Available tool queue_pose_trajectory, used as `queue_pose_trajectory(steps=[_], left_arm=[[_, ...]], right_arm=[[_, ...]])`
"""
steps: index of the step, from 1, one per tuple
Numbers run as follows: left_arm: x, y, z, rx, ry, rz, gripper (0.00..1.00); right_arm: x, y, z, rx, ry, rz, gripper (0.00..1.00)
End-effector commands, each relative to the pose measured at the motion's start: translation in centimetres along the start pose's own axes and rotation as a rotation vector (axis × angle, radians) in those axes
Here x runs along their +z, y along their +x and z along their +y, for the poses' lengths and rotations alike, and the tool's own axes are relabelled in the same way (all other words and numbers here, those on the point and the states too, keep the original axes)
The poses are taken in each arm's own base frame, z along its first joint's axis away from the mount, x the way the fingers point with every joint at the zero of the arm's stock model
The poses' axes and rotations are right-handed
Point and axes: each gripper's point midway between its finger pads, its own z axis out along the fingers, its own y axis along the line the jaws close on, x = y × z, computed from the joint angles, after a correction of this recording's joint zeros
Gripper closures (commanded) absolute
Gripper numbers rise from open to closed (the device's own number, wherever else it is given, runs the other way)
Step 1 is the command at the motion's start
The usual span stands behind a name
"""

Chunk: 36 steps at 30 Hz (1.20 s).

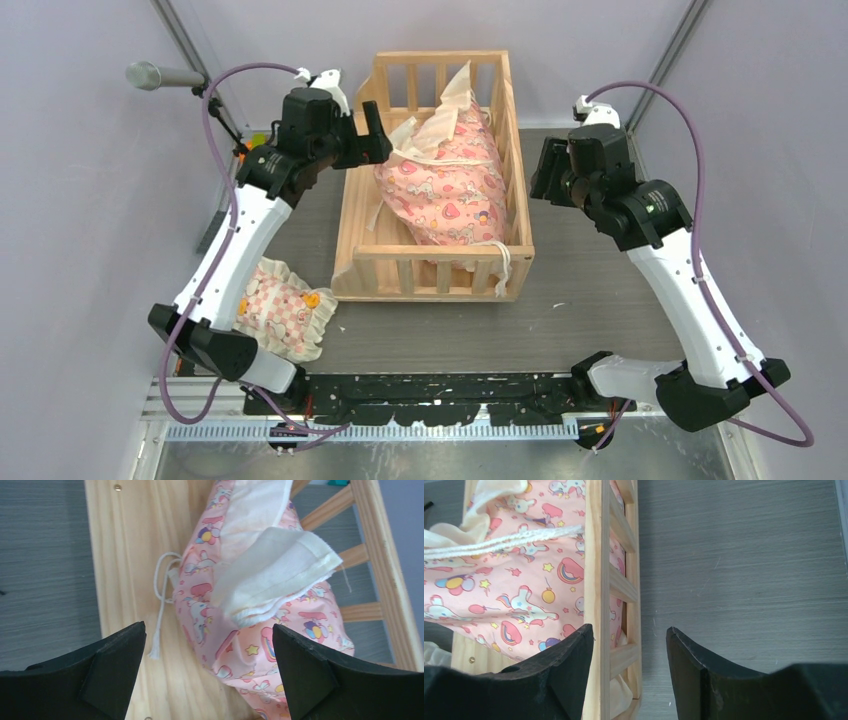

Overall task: Set up the pet bed
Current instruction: Adjust the mattress on the bed frame.

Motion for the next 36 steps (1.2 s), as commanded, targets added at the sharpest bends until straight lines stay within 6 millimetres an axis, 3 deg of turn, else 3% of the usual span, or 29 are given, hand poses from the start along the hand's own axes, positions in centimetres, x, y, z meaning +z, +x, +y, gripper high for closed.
queue_pose_trajectory(steps=[1, 5, 11, 16, 18, 19, 22, 25, 31, 36], left_arm=[[0.1, -2.6, -3.6, -0.074, 0.160, -0.072, 0.00], [1.4, -1.7, -4.2, -0.089, 0.186, -0.019, 0.00], [3.2, 2.6, -3.0, -0.066, 0.163, 0.100, 0.00], [4.5, 5.3, -3.4, -0.049, 0.208, 0.198, 0.02], [4.7, 5.5, -3.7, -0.037, 0.224, 0.224, 0.20], [4.7, 5.4, -3.7, -0.031, 0.223, 0.232, 0.35], [3.8, 3.8, -3.8, -0.001, 0.213, 0.208, 0.78], [2.1, 1.2, -4.0, 0.036, 0.207, 0.138, 0.98], [-2.3, -4.9, -2.6, 0.080, 0.161, -0.033, 1.00], [-4.3, -8.1, -0.2, 0.078, 0.089, -0.132, 1.00]], right_arm=[[0.1, 0.6, 0.2, -0.017, -0.024, 0.007, 0.40], [0.3, 0.9, 0.4, -0.013, -0.034, 0.013, 0.40], [-0.2, 0.6, 0.4, -0.024, -0.049, 0.000, 0.40], [-1.0, 0.1, 1.4, -0.054, -0.111, 0.005, 0.40], [-1.5, -0.1, 2.0, -0.062, -0.152, 0.005, 0.40], [-1.8, -0.1, 2.4, -0.069, -0.177, 0.006, 0.40], [-2.6, -0.3, 3.9, -0.080, -0.272, 0.001, 0.40], [-3.3, -0.4, 5.7, -0.083, -0.381, 0.007, 0.40], [-3.6, -1.1, 8.5, -0.056, -0.494, 0.018, 0.38], [-1.3, -0.6, 10.5, -0.053, -0.466, 0.041, 0.32]])
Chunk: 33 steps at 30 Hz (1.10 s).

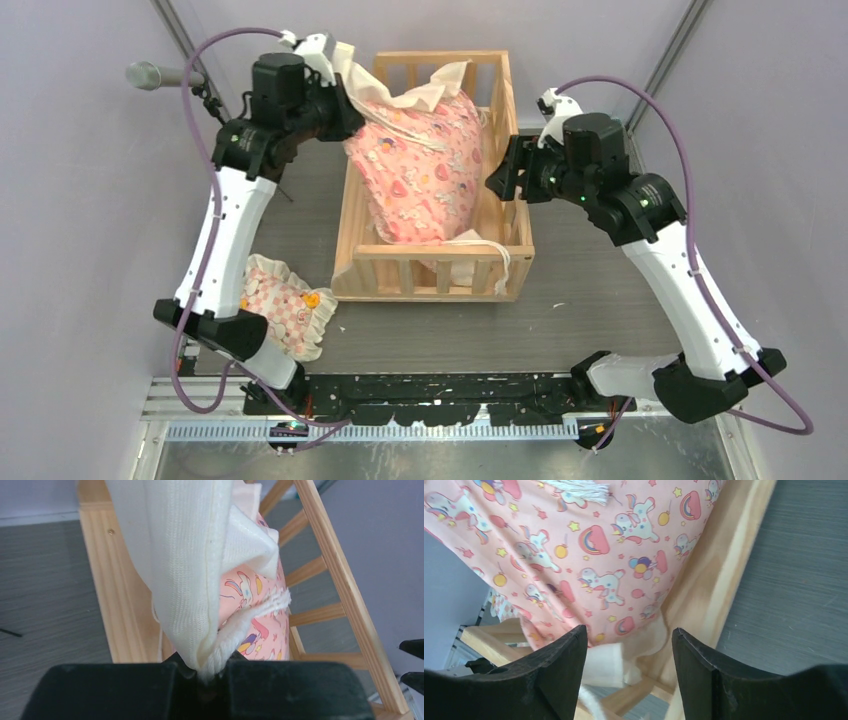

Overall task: Set up the pet bed
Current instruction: Adjust the mattress on the bed frame.

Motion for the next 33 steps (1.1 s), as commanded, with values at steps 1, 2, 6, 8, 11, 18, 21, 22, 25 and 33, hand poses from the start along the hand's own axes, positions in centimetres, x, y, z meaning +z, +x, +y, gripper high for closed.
queue_pose_trajectory(steps=[1, 2, 6, 8, 11, 18, 21, 22, 25, 33], left_arm=[[-3.9, -3.8, 2.0, 0.033, -0.075, -0.132, 1.00], [-4.0, -4.0, 2.6, 0.029, -0.092, -0.142, 1.00], [-4.0, -3.4, 5.1, 0.007, -0.152, -0.146, 1.00], [-3.9, -2.7, 5.9, 0.004, -0.170, -0.137, 1.00], [-4.1, -2.1, 7.2, -0.002, -0.215, -0.139, 1.00], [-6.1, -2.9, 7.8, 0.001, -0.250, -0.190, 1.00], [-6.3, -2.9, 6.8, 0.004, -0.199, -0.201, 1.00], [-6.1, -2.8, 5.9, 0.017, -0.141, -0.199, 1.00], [-5.8, -2.4, 3.1, 0.047, 0.018, -0.190, 1.00], [-7.1, -1.7, -1.5, 0.141, 0.237, -0.193, 1.00]], right_arm=[[2.2, -1.4, 2.3, -0.005, -0.037, -0.037, 0.32], [2.8, -1.3, 2.7, -0.008, -0.034, -0.033, 0.32], [5.5, -0.8, 4.0, -0.031, 0.011, -0.029, 0.31], [6.9, -0.7, 4.2, -0.029, 0.044, -0.026, 0.31], [8.7, -1.1, 4.3, -0.008, 0.089, -0.031, 0.30], [11.3, -4.1, 3.7, 0.058, 0.196, -0.130, 0.23], [11.2, -6.8, 3.2, 0.118, 0.250, -0.221, 0.21], [10.9, -7.8, 3.3, 0.142, 0.259, -0.252, 0.20], [10.3, -10.6, 3.6, 0.221, 0.243, -0.321, 0.20], [15.4, -12.1, 3.8, 0.395, 0.114, -0.197, 0.16]])
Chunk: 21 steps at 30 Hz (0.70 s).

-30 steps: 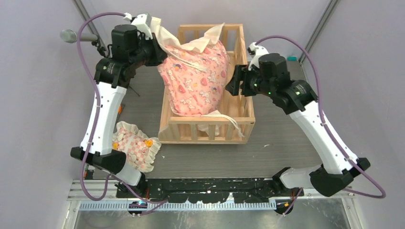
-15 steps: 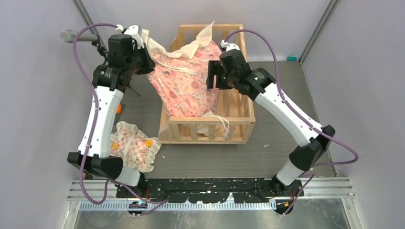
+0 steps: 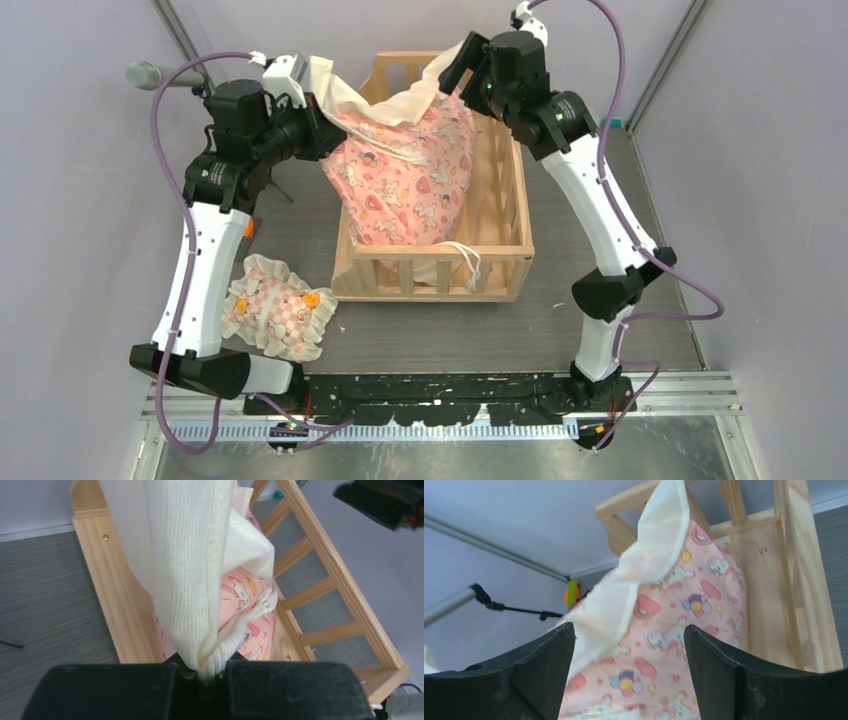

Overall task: Set up the pet bed
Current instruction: Adjust the mattress on the bed frame.

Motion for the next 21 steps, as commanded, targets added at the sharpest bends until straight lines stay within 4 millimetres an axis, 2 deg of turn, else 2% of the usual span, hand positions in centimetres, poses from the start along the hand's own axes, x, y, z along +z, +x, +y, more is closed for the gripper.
queue_pose_trajectory(steps=[1, 5, 16, 18, 21], left_arm=[[-1.8, -1.9, -4.4, 0.104, 0.188, -0.091, 1.00], [-1.6, -1.1, -5.3, 0.129, 0.221, -0.073, 1.00], [-1.9, 0.1, -7.0, 0.173, 0.288, -0.049, 1.00], [-2.0, 0.3, -7.4, 0.185, 0.306, -0.049, 1.00], [-1.9, 0.8, -7.4, 0.192, 0.313, -0.047, 1.00]], right_arm=[[3.3, 2.0, 0.4, 0.101, -0.025, 0.111, 0.16], [5.1, 3.3, 0.5, 0.151, -0.038, 0.154, 0.15], [7.7, 6.0, -0.1, 0.162, -0.025, 0.220, 0.17], [7.9, 6.3, -0.3, 0.158, -0.022, 0.226, 0.27], [7.6, 5.8, 0.1, 0.148, -0.044, 0.218, 0.60]])
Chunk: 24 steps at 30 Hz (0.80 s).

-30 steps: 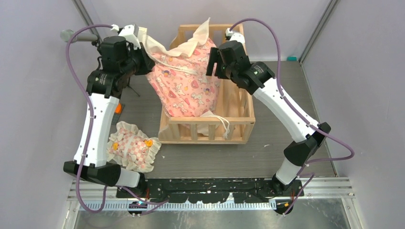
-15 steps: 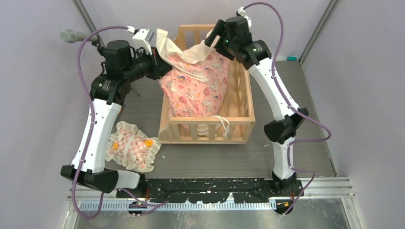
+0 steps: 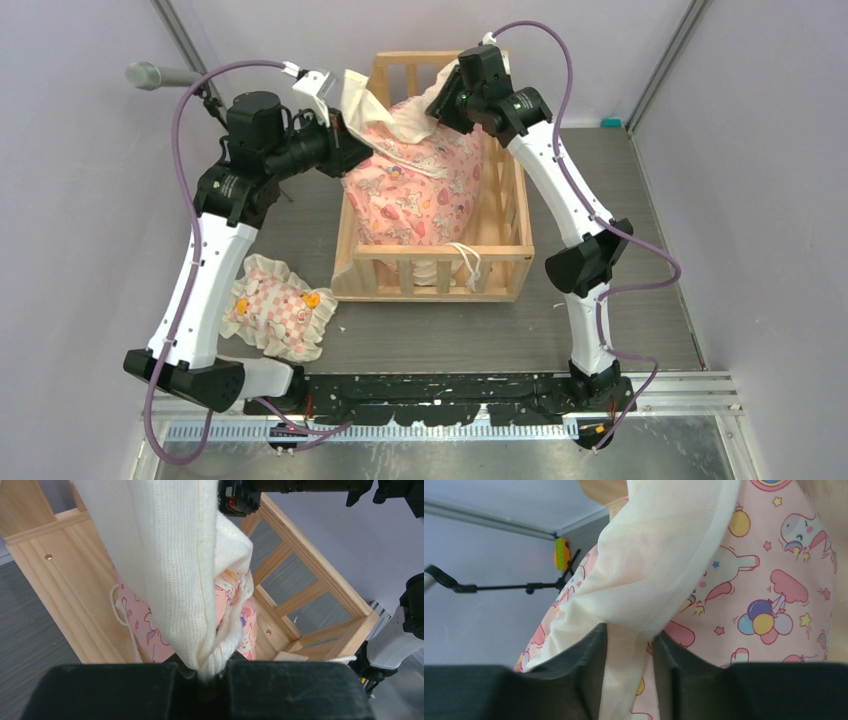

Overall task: Set up the pet bed
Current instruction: Adjust the mattress on the bed frame.

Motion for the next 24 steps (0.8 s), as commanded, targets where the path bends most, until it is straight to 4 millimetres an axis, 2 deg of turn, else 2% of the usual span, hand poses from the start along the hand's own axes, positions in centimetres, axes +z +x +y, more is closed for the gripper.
queue_pose_trajectory(steps=[1, 4, 5, 7, 10, 17, 20, 24], left_arm=[[-1.0, -1.5, -1.6, 0.079, 0.059, -0.075, 1.00], [-1.1, -1.5, -1.5, 0.079, 0.050, -0.078, 1.00], [-1.1, -1.6, -1.4, 0.080, 0.043, -0.080, 1.00], [-1.3, -1.7, -0.7, 0.078, -0.004, -0.090, 1.00], [-2.2, -2.4, 1.5, 0.093, -0.152, -0.123, 1.00], [-7.2, -4.8, 7.6, 0.088, -0.541, -0.229, 1.00], [-9.4, -5.5, 8.9, 0.081, -0.636, -0.263, 1.00], [-12.7, -7.4, 8.9, 0.109, -0.730, -0.363, 1.00]], right_arm=[[-1.2, -1.6, 2.2, 0.002, -0.091, -0.038, 0.71], [-2.1, -2.6, 3.0, -0.007, -0.127, -0.063, 0.95], [-2.5, -3.0, 3.2, -0.010, -0.136, -0.077, 0.99], [-3.4, -4.0, 4.2, -0.012, -0.175, -0.113, 0.99], [-4.3, -5.1, 6.3, 0.008, -0.269, -0.147, 1.00], [-4.7, -4.5, 14.8, 0.140, -0.641, -0.082, 1.00], [-5.5, -3.6, 18.6, 0.142, -0.769, -0.094, 1.00], [-8.6, -3.6, 22.9, 0.154, -0.942, -0.175, 1.00]])
